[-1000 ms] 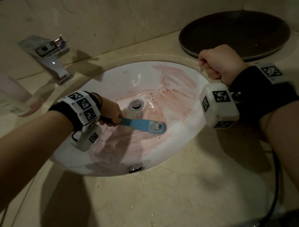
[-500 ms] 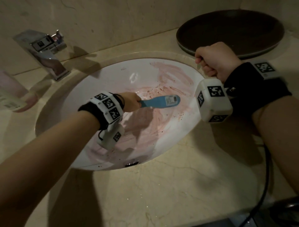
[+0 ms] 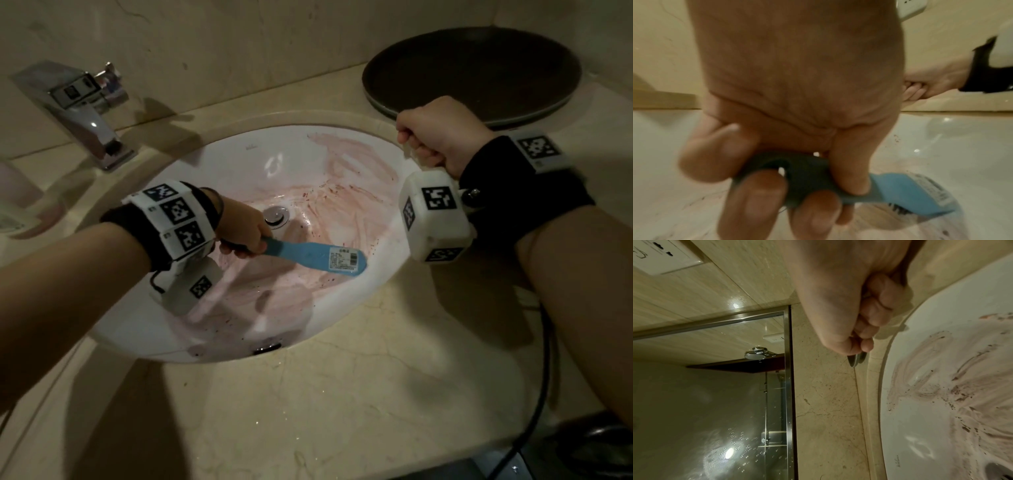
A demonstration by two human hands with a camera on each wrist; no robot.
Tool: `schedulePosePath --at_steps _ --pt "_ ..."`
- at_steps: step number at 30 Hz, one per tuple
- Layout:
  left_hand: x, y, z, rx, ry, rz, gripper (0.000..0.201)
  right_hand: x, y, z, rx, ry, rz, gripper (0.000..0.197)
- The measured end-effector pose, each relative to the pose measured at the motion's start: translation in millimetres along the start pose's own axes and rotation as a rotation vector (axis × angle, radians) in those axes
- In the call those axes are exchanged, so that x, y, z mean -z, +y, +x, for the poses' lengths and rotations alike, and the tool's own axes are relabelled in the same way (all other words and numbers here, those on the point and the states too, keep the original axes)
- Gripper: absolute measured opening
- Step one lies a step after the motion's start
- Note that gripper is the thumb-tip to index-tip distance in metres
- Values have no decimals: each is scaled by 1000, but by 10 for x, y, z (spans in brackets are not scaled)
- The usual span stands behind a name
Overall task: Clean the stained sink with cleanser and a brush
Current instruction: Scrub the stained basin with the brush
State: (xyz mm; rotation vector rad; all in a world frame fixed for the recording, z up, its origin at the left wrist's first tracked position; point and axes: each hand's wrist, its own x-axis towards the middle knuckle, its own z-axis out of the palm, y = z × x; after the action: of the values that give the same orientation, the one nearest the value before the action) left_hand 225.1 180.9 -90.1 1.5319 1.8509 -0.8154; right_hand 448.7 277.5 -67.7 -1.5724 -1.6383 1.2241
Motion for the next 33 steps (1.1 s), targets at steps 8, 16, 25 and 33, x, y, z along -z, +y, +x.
schedulePosePath --at_steps 8,16,25,33 --pt "168 -33 329 99 313 -182 17 15 -16 -14 -18 -5 19 22" --pt "-40 -54 252 -10 -211 -330 24 6 -18 -19 -11 9 12 23" --pt "-103 -100 515 69 298 -319 14 13 -4 -14 -3 17 30 22" --pt "75 -371 564 259 402 -52 25 12 -1 6 -4 2 48 23"
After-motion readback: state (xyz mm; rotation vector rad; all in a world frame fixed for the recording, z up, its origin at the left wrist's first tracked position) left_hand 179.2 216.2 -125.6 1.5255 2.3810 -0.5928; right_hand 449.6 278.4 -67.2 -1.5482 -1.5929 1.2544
